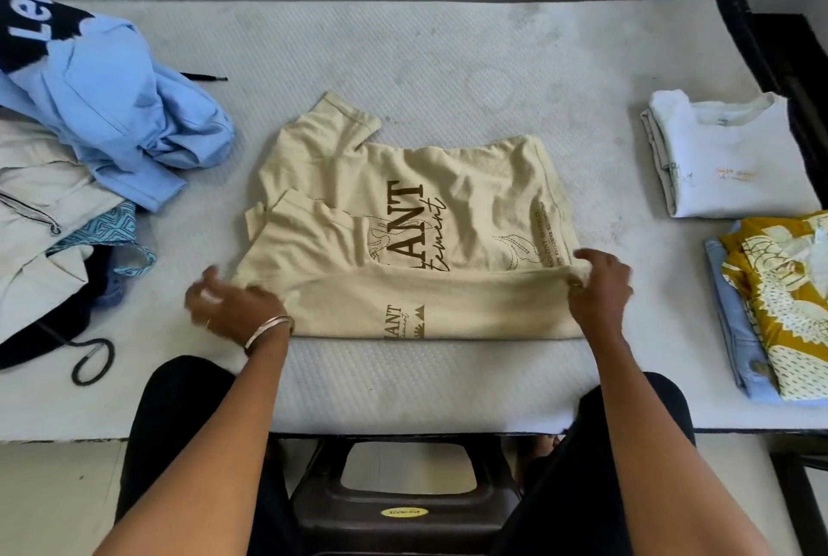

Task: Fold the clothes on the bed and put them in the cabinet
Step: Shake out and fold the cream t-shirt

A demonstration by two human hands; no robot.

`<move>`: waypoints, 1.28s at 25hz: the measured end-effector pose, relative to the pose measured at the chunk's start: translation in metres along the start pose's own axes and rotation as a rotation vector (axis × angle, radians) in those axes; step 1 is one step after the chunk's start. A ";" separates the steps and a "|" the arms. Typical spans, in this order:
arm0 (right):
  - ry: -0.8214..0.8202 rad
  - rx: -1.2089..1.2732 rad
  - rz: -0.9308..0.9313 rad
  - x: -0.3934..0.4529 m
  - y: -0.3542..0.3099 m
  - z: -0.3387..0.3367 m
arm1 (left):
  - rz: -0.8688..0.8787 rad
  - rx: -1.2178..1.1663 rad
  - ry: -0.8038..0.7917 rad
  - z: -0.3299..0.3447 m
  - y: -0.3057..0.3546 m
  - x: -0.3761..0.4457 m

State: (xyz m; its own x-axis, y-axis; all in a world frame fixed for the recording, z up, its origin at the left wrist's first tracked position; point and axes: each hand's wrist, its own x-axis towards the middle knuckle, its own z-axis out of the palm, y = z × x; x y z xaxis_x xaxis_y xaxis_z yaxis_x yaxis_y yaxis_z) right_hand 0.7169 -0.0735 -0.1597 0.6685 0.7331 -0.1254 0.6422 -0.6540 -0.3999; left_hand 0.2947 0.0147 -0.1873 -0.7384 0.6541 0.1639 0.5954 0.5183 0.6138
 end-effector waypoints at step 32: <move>-0.431 0.157 -0.469 -0.069 -0.227 0.110 | 0.186 0.132 -0.454 -0.025 -0.026 0.060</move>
State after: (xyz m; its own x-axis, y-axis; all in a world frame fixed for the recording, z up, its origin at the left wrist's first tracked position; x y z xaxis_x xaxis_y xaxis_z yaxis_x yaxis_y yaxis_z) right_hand 0.4840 0.0446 -0.1598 0.0998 0.9642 -0.2456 0.7446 -0.2361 -0.6243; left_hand 0.2269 0.0271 -0.1742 -0.4214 0.9003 -0.1096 0.7603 0.4165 0.4984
